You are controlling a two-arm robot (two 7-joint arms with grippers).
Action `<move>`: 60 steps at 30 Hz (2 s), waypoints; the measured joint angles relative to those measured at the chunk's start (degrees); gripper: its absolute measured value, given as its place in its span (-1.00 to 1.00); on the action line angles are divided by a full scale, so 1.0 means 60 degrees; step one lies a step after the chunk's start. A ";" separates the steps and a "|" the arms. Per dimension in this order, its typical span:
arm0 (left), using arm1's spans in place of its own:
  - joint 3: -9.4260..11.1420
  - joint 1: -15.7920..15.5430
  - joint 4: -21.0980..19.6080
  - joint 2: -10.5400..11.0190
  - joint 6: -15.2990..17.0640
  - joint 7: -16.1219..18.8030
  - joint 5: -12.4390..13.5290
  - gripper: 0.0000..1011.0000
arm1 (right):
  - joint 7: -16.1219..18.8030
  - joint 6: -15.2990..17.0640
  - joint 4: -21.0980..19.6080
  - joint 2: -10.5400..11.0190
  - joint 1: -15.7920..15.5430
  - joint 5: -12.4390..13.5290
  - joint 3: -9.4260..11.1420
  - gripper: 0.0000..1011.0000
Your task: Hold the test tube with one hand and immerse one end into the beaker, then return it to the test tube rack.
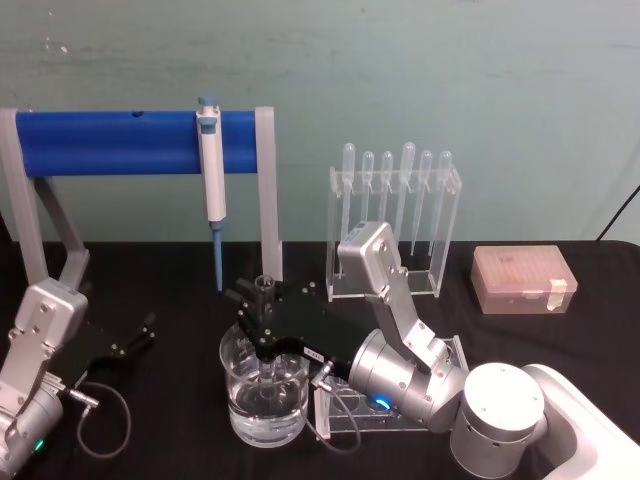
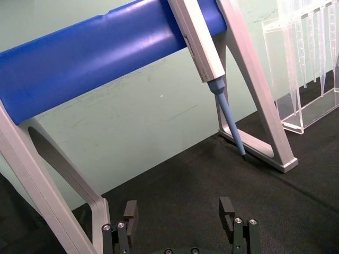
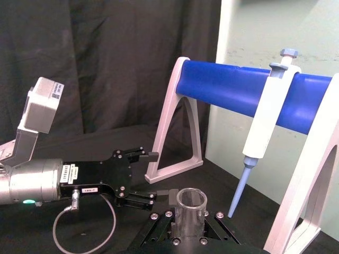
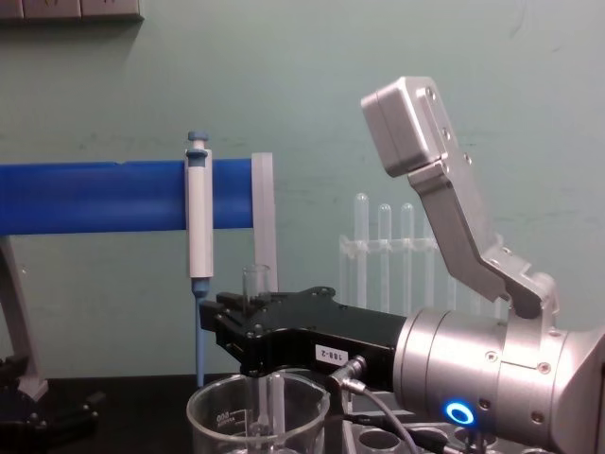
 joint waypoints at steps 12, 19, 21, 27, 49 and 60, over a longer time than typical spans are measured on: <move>0.0000 0.0000 0.0000 0.0000 0.0000 0.0000 0.0000 0.98 | 0.0000 0.0000 0.0000 0.0000 0.0000 0.0000 0.0000 -0.73; 0.0000 0.0000 0.0000 0.0000 0.0000 0.0000 0.0000 0.98 | 0.0000 0.0000 0.0000 0.0000 0.0000 0.0000 0.0000 -0.73; 0.0000 0.0001 0.0000 0.0000 0.0000 0.0000 0.0000 0.98 | 0.0000 0.0000 0.0000 0.0000 0.0000 0.0000 0.0000 -0.73; 0.0000 0.0000 0.0000 0.0000 0.0000 0.0000 0.0000 0.98 | 0.0001 0.0000 0.0000 0.0000 0.0000 0.0000 0.0000 -0.73; 0.0000 0.0001 0.0000 0.0000 0.0000 0.0000 0.0000 0.98 | -0.0003 0.0003 -0.0042 0.0019 -0.0011 -0.0018 0.0000 -0.73; 0.0001 0.0000 0.0000 0.0000 0.0000 0.0000 0.0000 0.98 | -0.0064 0.0134 -0.0759 0.0200 -0.0087 -0.0102 0.0057 -0.73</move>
